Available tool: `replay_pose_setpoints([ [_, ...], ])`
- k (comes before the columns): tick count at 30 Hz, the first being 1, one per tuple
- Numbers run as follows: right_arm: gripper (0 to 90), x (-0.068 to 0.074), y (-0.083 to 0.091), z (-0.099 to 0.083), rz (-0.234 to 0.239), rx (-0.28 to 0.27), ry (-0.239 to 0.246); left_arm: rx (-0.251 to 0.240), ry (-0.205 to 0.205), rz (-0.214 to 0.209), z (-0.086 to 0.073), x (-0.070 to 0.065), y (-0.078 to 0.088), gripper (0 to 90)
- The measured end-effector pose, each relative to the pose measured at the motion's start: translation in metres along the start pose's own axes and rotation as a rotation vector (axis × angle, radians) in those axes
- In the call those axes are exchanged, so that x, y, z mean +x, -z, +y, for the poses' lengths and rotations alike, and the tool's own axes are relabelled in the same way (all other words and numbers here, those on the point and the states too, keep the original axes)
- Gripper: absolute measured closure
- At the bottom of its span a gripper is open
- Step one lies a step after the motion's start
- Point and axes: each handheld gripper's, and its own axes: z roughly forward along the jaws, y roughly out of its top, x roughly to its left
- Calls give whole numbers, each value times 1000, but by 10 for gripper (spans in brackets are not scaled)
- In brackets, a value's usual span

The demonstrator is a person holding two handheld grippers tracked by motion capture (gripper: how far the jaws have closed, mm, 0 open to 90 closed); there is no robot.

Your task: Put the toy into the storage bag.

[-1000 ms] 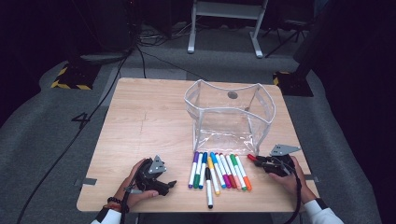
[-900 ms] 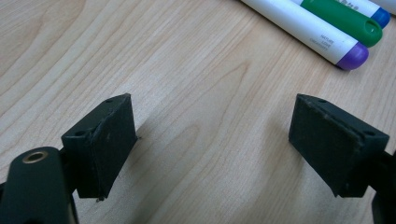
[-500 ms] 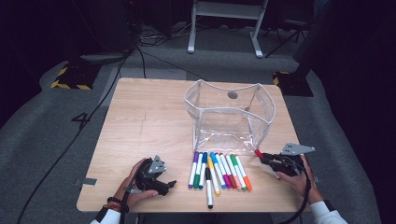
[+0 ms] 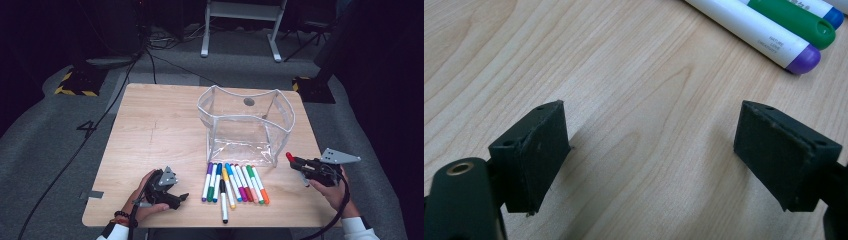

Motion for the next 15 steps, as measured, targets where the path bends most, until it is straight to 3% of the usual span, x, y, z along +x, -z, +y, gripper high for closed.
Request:
replay_pose_setpoints([
  [6,747,2,22,21,-13,-76,24,0,0,0,0,0,0,142],
  [15,747,2,40,72,-25,-147,87,5,-4,-3,1,1,-1,132],
])
